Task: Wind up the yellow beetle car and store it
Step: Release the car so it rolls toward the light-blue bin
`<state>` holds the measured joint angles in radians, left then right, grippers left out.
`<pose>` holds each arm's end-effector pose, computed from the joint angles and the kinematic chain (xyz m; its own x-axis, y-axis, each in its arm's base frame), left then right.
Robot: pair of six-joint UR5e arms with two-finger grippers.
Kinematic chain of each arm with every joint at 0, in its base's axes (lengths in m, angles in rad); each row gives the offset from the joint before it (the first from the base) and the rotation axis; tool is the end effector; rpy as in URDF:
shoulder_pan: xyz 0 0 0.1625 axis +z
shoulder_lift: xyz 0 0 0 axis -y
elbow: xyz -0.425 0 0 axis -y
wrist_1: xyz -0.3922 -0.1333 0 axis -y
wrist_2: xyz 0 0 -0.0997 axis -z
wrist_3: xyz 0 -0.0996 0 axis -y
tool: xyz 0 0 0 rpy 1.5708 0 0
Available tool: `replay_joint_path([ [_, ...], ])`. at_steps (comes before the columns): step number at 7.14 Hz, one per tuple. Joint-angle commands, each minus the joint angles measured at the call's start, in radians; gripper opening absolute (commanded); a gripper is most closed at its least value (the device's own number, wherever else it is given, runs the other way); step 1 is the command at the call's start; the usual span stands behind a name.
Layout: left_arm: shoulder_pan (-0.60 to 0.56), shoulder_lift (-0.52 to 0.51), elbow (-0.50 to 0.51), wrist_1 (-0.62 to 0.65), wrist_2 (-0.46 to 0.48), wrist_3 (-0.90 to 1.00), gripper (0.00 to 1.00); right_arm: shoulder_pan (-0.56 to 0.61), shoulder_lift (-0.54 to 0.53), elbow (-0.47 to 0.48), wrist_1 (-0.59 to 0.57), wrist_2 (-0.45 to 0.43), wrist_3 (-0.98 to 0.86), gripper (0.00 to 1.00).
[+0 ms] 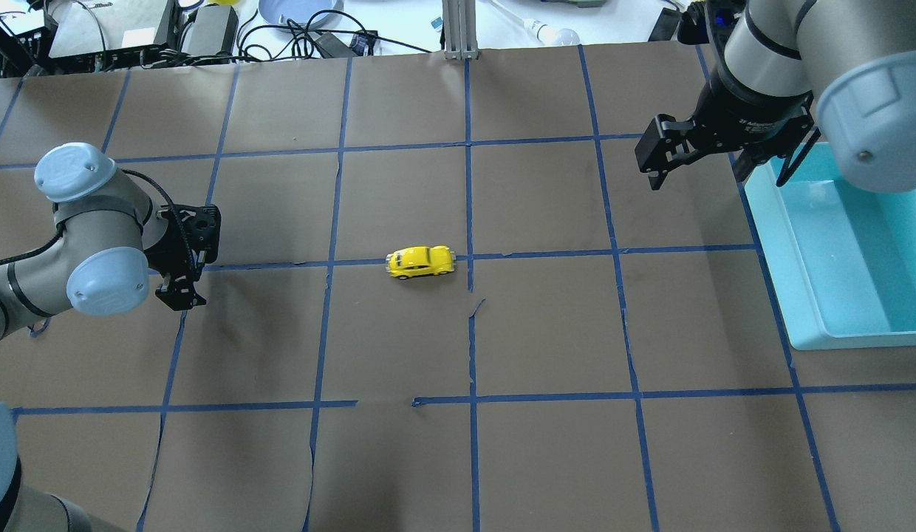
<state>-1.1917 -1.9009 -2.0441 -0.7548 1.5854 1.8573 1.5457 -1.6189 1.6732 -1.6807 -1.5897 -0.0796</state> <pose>0.0666 -0.5235 0.1840 -0.0925 0.9957 -0.0079 0.9955 0.0926 0.0176 0.1194 -0.4794 0.4718 -0.9983 -0.0533 0.0232 -0.0545 0.9971 -0.0539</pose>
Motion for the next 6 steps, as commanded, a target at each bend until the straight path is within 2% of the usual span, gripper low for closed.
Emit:
replay_joint_path([
  [1, -0.032, 0.020, 0.019, -0.015, 0.001, -0.074, 0.98, -0.001, -0.001, 0.000, -0.001, -0.004, -0.002, 1.00],
  [4, -0.194, 0.089, 0.138, -0.247, -0.016, -0.407, 0.97, 0.001, 0.008, 0.005, 0.018, -0.007, -0.015, 1.00],
  [5, -0.210, 0.112, 0.168, -0.308, -0.019, -0.552, 0.96, -0.001, 0.020, 0.006, 0.007, -0.019, -0.052, 1.00],
  [6, -0.215, 0.144, 0.198, -0.377, -0.075, -0.720, 0.95, -0.002, 0.060, 0.006, 0.003, -0.019, -0.071, 1.00],
])
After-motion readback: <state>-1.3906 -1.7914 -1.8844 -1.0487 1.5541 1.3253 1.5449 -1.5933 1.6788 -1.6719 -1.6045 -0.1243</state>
